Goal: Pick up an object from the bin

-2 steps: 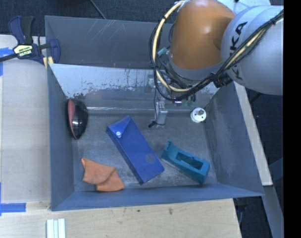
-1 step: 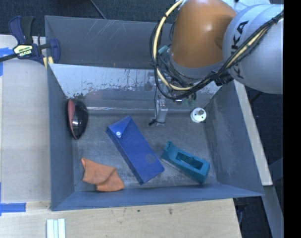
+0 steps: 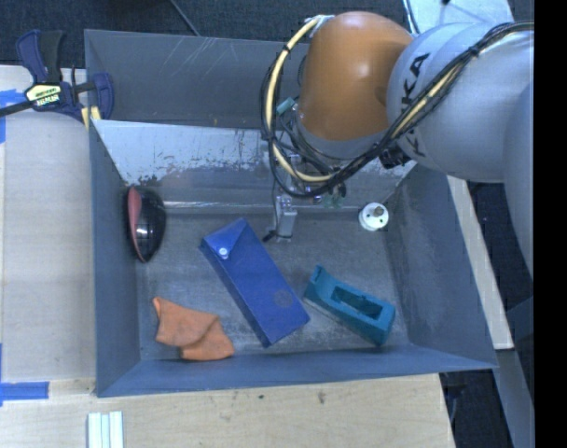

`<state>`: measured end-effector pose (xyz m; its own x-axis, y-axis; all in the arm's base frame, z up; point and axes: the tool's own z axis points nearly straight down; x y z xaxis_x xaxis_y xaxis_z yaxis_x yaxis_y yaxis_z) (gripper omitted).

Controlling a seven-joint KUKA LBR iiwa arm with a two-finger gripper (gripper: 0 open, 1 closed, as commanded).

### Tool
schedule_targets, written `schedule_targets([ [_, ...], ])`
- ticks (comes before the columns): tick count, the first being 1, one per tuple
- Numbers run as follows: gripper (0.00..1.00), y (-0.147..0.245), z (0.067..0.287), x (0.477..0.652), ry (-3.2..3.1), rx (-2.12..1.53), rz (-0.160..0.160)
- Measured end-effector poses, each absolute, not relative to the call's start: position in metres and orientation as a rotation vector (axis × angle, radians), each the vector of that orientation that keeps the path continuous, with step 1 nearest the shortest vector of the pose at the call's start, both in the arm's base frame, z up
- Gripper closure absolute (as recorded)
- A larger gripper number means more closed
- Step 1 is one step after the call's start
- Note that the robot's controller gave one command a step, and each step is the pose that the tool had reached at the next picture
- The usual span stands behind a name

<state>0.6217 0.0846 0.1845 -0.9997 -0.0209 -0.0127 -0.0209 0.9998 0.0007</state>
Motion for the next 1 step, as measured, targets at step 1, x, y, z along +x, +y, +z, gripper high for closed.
schedule_targets([
  [1,0.00,0.1036,0.1330,0.6125,3.136,-0.106,0.001],
])
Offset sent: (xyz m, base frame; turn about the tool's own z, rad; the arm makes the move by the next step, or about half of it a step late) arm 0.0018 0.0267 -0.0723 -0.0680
